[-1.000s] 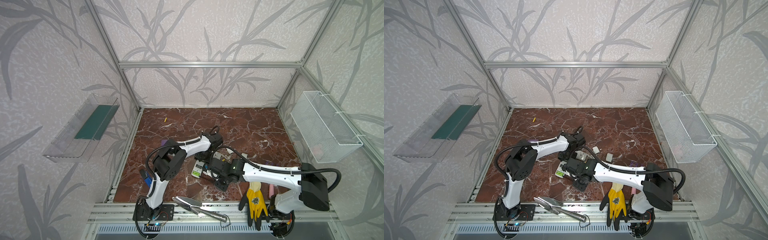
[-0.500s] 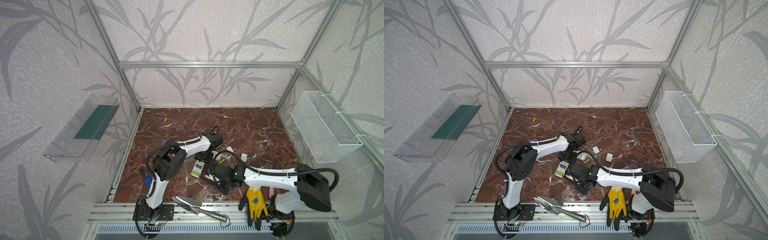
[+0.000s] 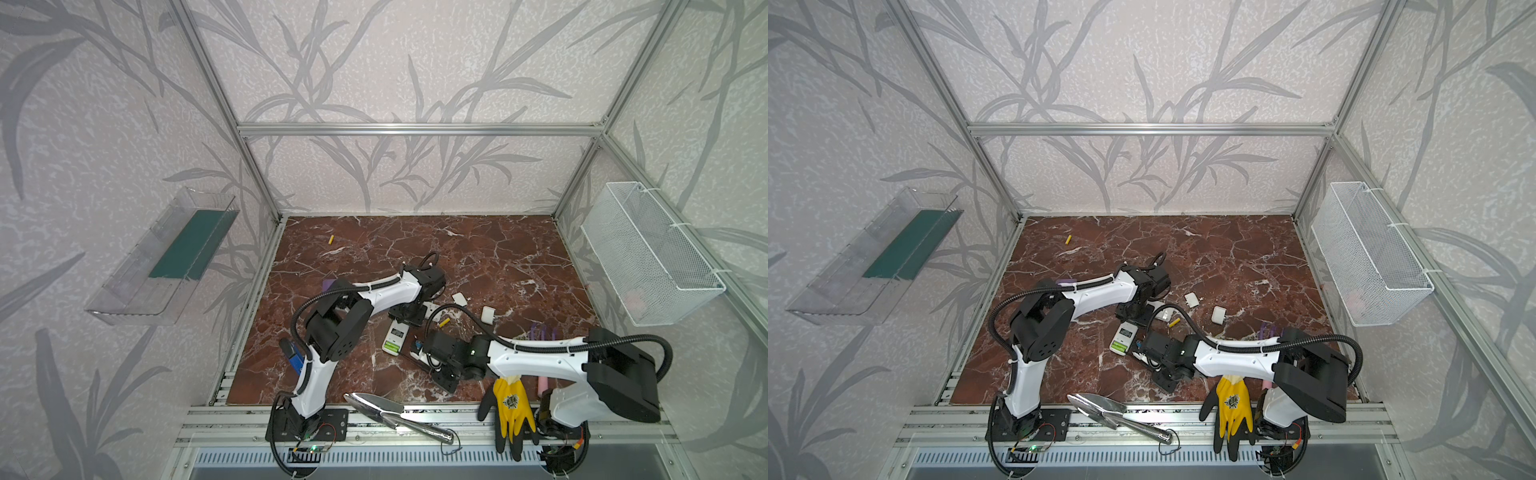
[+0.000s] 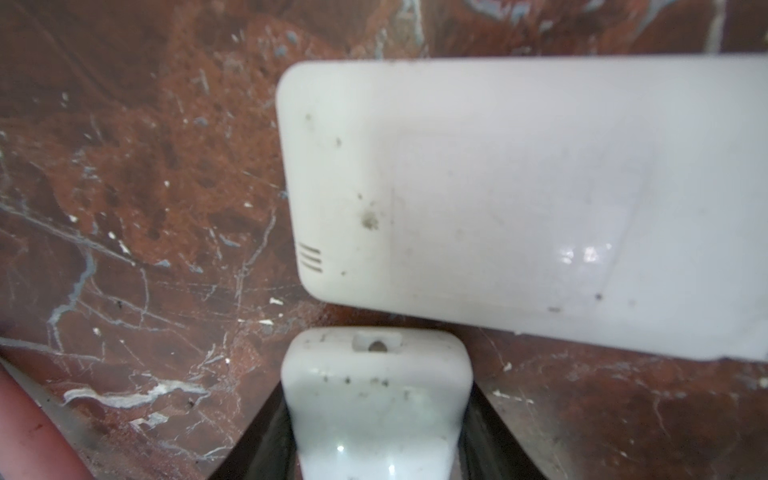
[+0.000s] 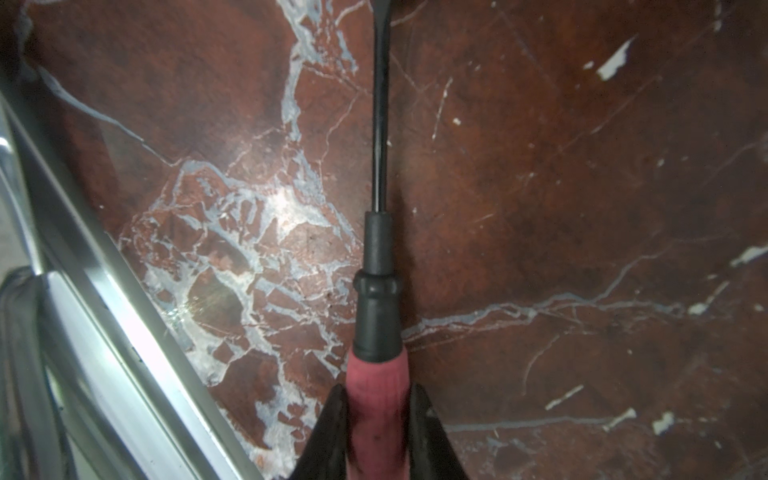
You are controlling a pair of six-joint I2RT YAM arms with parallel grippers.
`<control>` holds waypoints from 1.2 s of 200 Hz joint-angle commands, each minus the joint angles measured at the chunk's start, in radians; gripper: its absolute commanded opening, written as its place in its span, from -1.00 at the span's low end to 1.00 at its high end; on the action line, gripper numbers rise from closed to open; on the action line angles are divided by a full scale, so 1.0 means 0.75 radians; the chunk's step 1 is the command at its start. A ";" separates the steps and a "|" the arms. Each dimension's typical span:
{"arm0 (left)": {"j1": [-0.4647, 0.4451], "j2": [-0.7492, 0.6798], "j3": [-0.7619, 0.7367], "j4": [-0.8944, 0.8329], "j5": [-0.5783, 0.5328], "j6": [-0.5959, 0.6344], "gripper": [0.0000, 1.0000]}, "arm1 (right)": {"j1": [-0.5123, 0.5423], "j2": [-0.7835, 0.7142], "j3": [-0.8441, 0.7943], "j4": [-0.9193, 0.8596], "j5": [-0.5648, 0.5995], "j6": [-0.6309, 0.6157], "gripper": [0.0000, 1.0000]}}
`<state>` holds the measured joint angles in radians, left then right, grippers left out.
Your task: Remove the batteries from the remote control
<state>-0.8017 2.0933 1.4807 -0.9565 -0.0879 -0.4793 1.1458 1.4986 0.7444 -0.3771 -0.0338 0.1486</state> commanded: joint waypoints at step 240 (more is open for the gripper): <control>-0.028 0.227 -0.142 0.243 0.300 -0.054 -1.00 | -0.026 0.008 -0.144 0.610 0.175 -0.003 -1.00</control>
<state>-0.7933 2.0911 1.4761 -0.9463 -0.0700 -0.4393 1.1454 1.4494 0.6323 -0.1997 -0.0189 0.1493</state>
